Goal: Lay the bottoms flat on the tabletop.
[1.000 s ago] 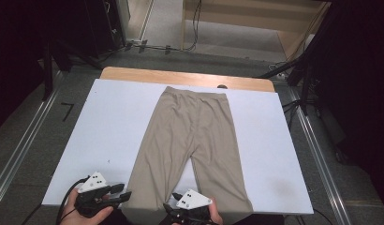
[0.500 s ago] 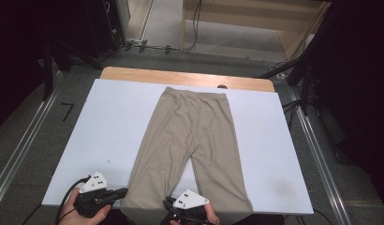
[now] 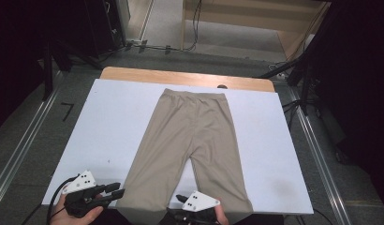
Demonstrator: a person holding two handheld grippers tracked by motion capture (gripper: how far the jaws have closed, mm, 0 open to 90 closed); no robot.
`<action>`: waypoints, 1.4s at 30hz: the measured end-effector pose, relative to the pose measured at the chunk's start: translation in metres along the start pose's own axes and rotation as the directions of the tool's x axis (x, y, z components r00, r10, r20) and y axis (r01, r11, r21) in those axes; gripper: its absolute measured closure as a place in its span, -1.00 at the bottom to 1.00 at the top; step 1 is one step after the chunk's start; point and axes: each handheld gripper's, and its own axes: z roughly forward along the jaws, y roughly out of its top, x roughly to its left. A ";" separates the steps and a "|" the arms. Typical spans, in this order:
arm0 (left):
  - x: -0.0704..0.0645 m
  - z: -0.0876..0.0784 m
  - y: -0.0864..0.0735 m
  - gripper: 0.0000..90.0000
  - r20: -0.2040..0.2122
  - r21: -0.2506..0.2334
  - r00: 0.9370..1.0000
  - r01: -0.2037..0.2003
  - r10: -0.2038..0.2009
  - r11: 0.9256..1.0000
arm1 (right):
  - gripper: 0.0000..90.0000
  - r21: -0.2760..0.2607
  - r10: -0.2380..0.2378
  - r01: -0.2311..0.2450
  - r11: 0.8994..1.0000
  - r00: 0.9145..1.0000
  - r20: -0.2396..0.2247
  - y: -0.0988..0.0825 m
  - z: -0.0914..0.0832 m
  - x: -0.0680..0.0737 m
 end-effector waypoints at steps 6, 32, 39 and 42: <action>-0.012 0.015 0.007 0.12 0.054 -0.073 0.998 -0.019 0.023 0.997 | -0.26 -0.059 0.022 -0.019 0.998 0.998 0.063 0.000 -0.025 -0.030; -0.097 0.094 0.004 0.93 -0.011 0.095 0.979 -0.203 0.205 0.974 | 0.80 0.065 0.031 -0.041 0.997 0.988 0.154 -0.048 -0.042 -0.047; -0.093 0.091 0.006 0.73 0.118 0.065 0.979 -0.175 0.167 0.982 | 0.50 0.070 0.054 -0.058 0.996 0.997 0.054 -0.046 -0.047 -0.049; -0.089 0.082 0.010 0.21 0.131 0.015 0.977 -0.173 0.170 0.985 | 0.25 0.028 0.050 -0.050 0.998 0.998 0.030 -0.043 -0.053 -0.055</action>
